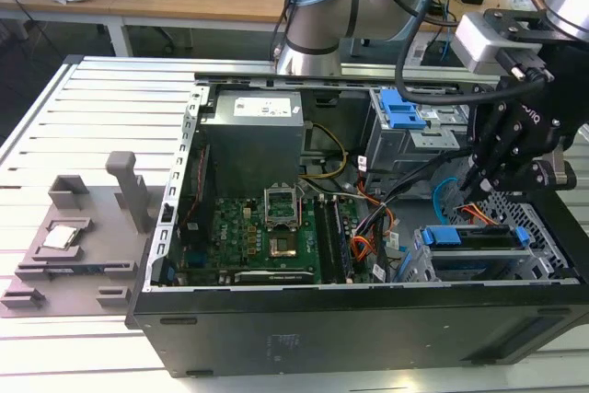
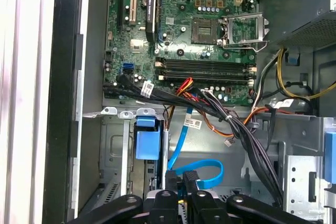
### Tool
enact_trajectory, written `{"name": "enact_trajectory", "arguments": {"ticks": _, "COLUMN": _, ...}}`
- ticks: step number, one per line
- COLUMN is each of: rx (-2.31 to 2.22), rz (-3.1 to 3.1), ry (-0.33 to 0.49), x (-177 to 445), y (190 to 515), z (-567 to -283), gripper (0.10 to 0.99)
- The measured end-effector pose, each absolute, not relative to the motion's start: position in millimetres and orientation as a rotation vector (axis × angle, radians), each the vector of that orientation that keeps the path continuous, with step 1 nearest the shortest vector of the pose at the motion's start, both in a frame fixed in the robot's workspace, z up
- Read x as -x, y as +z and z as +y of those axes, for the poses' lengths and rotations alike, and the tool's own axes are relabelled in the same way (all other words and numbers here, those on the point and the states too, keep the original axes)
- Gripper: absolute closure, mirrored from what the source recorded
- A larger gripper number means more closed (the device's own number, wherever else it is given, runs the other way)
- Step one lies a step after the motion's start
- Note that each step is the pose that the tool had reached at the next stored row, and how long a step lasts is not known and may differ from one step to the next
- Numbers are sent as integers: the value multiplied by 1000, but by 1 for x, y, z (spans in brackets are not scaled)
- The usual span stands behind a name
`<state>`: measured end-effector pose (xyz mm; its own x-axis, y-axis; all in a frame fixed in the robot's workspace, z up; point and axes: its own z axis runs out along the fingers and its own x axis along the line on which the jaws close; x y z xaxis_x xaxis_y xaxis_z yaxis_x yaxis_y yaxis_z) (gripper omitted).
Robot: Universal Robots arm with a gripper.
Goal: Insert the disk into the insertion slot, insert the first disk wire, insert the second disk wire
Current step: 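Insert the second disk wire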
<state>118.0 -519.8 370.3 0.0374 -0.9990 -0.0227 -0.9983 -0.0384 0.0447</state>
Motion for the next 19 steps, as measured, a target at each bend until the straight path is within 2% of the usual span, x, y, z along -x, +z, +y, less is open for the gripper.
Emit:
{"name": "enact_trajectory", "arguments": {"ticks": 8, "rx": -2251, "rz": -2167, "ry": -74, "x": -120, "y": 362, "z": -537, "gripper": 922}}
{"name": "enact_trajectory", "arguments": {"ticks": 19, "rx": -2250, "rz": -2166, "ry": -74, "x": -132, "y": 347, "z": -540, "gripper": 922}}
